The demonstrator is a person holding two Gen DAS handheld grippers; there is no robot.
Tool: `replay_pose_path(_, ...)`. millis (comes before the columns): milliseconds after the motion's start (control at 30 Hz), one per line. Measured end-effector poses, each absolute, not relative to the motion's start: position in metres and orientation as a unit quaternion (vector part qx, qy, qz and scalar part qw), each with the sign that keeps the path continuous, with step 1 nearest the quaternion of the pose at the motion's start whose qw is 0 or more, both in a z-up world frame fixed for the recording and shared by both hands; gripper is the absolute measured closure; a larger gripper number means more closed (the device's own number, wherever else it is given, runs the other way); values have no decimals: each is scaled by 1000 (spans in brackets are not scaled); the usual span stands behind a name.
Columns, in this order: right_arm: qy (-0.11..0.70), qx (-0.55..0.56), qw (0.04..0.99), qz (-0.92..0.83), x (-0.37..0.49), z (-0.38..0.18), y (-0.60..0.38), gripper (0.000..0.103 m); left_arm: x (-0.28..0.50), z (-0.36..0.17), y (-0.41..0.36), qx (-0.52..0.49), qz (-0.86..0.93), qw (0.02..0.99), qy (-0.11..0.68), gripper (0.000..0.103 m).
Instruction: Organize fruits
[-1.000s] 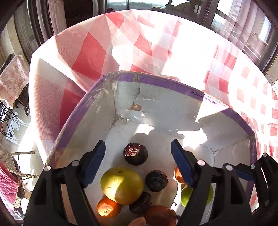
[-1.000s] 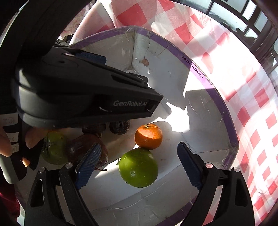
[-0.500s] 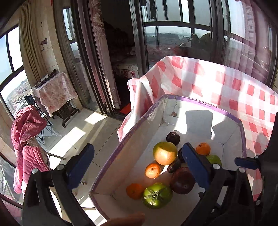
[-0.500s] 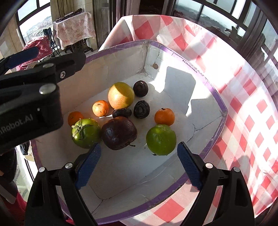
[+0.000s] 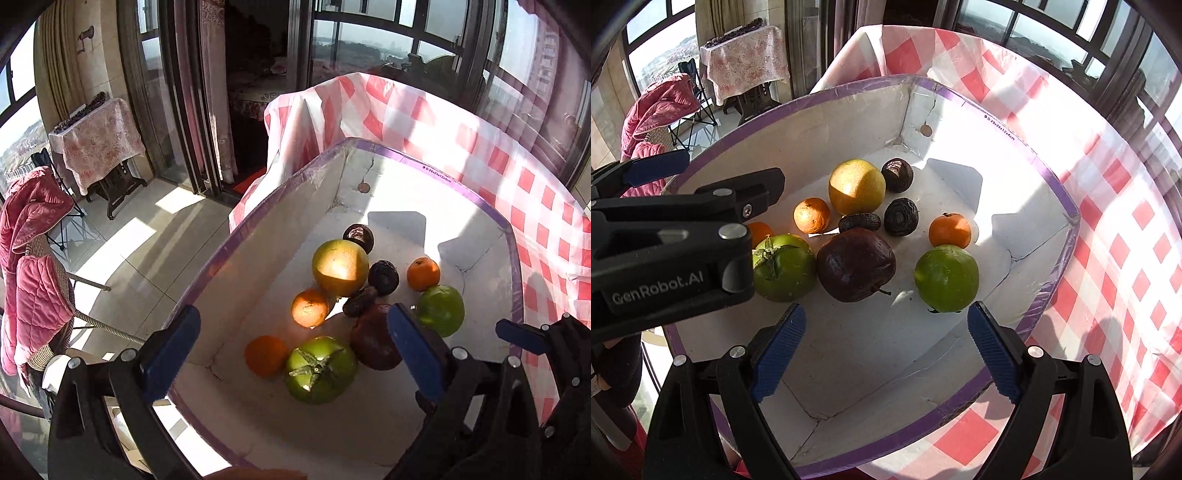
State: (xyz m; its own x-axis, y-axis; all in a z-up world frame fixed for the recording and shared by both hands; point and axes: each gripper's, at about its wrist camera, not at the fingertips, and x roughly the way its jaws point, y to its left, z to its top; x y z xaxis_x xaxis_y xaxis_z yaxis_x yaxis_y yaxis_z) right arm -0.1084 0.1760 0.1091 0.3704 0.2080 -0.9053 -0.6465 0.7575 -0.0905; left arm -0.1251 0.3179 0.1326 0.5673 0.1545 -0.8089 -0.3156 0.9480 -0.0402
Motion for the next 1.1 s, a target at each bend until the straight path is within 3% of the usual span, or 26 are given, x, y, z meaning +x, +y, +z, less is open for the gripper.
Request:
replay_pose_path(1000, 513, -223, 785, 266, -101, 89, 174, 17, -111, 107, 311, -91, 126, 859, 488, 2)
replay_pose_path(1100, 516, -213, 784, 272, -100, 92, 171, 17, -117, 114, 311, -83, 154, 872, 457, 2)
